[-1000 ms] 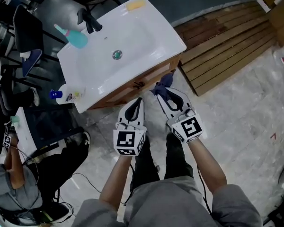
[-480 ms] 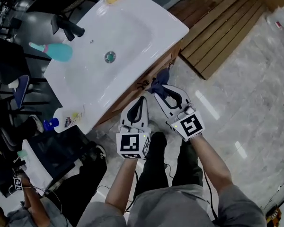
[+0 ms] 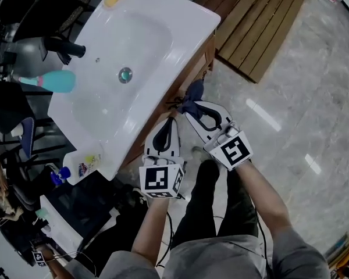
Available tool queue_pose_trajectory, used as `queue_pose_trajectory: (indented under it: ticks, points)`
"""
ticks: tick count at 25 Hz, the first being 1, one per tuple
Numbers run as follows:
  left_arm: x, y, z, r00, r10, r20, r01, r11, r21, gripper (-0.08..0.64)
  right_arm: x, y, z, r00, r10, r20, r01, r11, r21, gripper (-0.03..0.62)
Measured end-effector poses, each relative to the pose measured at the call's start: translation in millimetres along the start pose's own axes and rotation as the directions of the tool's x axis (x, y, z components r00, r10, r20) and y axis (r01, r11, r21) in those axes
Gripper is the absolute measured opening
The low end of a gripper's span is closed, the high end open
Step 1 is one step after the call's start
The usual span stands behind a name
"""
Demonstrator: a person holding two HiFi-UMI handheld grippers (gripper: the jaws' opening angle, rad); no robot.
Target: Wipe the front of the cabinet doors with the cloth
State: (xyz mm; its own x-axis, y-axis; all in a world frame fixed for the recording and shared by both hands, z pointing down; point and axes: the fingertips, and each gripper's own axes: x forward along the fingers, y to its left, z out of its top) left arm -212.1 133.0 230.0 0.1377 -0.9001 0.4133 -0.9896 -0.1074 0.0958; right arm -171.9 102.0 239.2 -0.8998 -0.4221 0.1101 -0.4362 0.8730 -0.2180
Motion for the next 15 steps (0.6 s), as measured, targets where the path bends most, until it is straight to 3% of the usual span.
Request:
queue_pose_trajectory:
  ticks: [15]
  points:
    - [11,12,-45,1.000,0.024,-0.011,-0.024,0.999,-0.021,0.008,46,-4,-68,0.997,0.050,0.061,-0.052,0.998,0.035,0.086]
